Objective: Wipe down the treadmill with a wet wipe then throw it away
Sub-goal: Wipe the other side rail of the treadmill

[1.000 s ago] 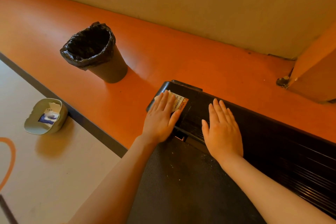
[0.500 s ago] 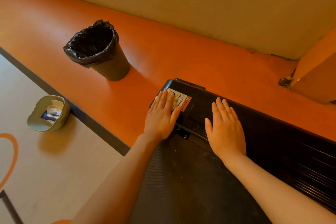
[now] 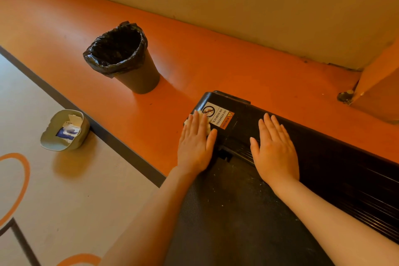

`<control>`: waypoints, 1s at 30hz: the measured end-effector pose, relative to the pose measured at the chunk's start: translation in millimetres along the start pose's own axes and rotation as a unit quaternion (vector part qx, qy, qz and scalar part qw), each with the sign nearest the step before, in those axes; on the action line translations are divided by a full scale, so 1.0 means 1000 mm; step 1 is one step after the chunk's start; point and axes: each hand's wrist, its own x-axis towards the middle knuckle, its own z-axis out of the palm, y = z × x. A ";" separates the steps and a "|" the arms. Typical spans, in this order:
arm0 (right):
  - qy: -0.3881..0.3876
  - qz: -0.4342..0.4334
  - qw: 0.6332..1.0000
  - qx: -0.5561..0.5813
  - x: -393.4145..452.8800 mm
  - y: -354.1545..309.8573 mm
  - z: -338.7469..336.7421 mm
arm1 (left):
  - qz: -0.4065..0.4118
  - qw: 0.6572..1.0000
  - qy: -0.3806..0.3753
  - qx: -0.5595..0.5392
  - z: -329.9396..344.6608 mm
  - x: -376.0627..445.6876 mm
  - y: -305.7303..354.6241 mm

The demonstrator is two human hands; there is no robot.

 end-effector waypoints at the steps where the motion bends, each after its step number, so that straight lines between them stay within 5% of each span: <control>1: 0.001 0.000 1.000 0.000 0.000 0.000 0.000 | -0.015 1.000 -0.004 -0.009 -0.002 0.004 -0.002; 18: 0.010 -0.001 1.000 0.000 0.001 0.000 0.003 | -0.070 0.997 0.016 -0.031 -0.002 0.022 0.021; 27: 0.051 -0.010 0.999 0.006 0.001 0.001 0.007 | -0.007 0.999 -0.001 -0.041 -0.015 0.031 -0.002; 30: 0.059 -0.014 0.998 0.006 0.000 0.001 0.008 | -0.010 0.992 -0.009 -0.129 -0.022 0.025 -0.011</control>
